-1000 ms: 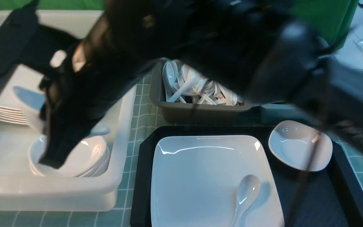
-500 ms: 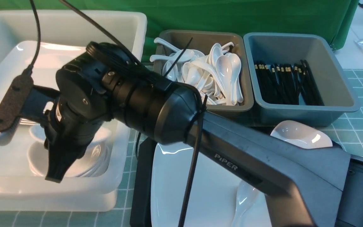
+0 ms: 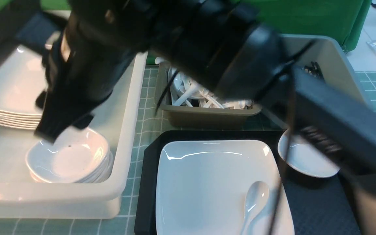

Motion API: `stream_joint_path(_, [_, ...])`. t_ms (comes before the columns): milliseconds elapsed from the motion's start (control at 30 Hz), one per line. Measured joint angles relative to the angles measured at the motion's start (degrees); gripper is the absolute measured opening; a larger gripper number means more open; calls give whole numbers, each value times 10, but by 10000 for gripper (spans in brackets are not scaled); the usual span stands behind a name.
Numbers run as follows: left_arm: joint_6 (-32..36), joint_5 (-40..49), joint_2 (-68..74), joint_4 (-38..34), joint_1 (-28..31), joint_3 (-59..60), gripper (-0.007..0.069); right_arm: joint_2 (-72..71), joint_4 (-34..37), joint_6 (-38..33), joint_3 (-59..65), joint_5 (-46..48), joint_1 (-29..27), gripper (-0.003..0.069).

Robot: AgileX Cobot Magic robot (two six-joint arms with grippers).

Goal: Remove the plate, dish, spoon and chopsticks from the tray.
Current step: Use the right arm to grab a small plate from the dinner plate

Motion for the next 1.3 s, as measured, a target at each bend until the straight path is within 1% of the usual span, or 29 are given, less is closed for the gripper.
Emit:
stream_joint_path(67, [4, -15, 14, -13, 0, 3, 17, -72, -46, 15, 99, 0, -4, 152])
stream_joint_path(100, [8, -24, 21, -15, 0, 3, 17, -115, -64, 22, 184, -1, -15, 120])
stream_joint_path(167, [18, -37, 30, -16, 0, 4, 17, -182, -78, 29, 314, -2, -49, 116])
stream_joint_path(233, [30, -51, 37, -17, 0, 4, 17, -245, -87, 33, 455, -6, -108, 155])
stream_joint_path(267, [33, -55, 39, -20, 0, 4, 17, -257, -89, 33, 504, -10, -132, 180])
stream_joint_path(333, [43, -68, 43, -28, 0, 4, 17, -280, -89, 31, 598, -49, -189, 253])
stream_joint_path(433, [51, -76, 48, -39, 0, 4, 17, -286, -83, 25, 683, -109, -252, 347])
stream_joint_path(500, [61, -79, 53, -47, 0, 4, 17, -285, -76, 13, 737, -175, -297, 412])
stream_joint_path(567, [70, -80, 57, -52, 0, 4, 17, -277, -73, -3, 766, -227, -333, 437])
stream_joint_path(633, [74, -81, 58, -59, 0, 4, 17, -265, -70, -21, 777, -255, -358, 448])
stream_joint_path(700, [75, -82, 58, -61, 0, 4, 17, -249, -67, -34, 778, -277, -369, 451])
stream_joint_path(967, [76, -91, 62, -75, 0, 4, 17, -186, -62, -69, 778, -360, -380, 451])
stream_joint_path(1167, [76, -91, 62, -76, 0, 4, 17, -150, -68, -74, 778, -416, -395, 450])
stream_joint_path(1233, [76, -91, 62, -76, 0, 4, 17, -148, -68, -76, 777, -420, -397, 443])
stream_joint_path(1300, [76, -91, 62, -76, 0, 4, 17, -145, -68, -76, 777, -427, -398, 390])
